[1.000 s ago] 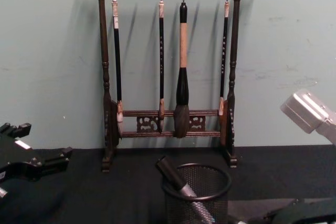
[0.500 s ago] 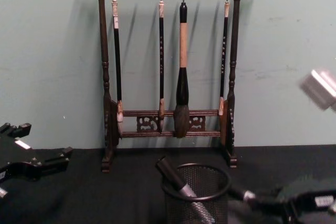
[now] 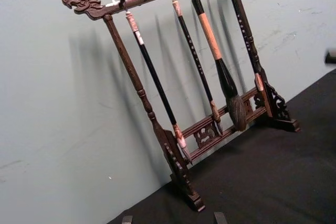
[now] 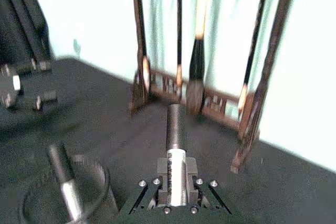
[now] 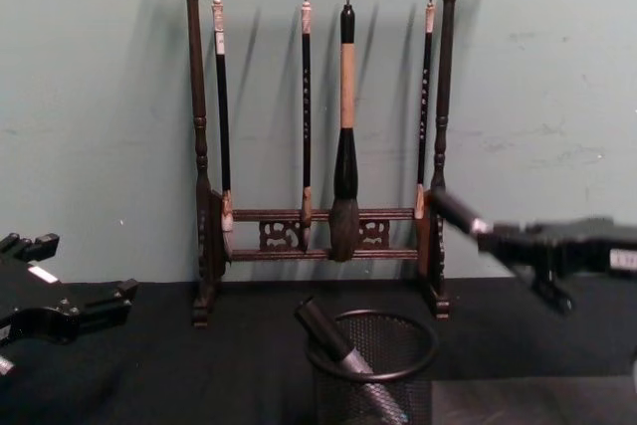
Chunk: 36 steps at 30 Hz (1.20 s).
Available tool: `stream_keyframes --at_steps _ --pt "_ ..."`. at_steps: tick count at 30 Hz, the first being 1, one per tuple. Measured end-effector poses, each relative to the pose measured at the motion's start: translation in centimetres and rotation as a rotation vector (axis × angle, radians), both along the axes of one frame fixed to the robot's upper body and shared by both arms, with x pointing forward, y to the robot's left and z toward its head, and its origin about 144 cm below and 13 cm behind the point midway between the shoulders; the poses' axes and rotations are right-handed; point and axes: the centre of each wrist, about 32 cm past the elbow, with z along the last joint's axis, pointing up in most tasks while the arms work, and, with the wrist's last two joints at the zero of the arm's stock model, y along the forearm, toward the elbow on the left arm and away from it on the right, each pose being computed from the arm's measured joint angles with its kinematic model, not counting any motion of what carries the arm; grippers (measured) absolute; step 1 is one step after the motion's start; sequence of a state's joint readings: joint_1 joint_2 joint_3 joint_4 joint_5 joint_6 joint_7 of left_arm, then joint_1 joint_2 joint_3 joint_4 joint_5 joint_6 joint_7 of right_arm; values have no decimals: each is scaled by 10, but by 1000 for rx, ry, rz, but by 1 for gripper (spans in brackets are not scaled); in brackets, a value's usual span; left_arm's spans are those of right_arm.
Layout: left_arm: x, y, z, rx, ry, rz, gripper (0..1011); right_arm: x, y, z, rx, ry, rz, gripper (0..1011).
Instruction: Pick up the water-based marker from the table and place it into the pen holder.
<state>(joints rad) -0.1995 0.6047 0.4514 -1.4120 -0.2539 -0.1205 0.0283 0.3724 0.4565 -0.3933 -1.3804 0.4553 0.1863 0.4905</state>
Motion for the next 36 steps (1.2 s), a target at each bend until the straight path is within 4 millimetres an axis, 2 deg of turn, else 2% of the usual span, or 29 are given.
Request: stream_keyframes --at_steps 11,15,16,24,36 --pt "0 0 0 0 0 0 1001 6 11 5 201 -145 48 205" --pt "0 0 0 0 0 0 1001 10 23 4 258 -173 99 205" --pt "0 0 0 0 0 0 1001 15 37 1 284 -173 141 205" --pt "0 0 0 0 0 0 1001 19 59 -10 292 -130 196 205" --pt "0 0 0 0 0 0 1001 16 70 -30 262 -44 217 205"
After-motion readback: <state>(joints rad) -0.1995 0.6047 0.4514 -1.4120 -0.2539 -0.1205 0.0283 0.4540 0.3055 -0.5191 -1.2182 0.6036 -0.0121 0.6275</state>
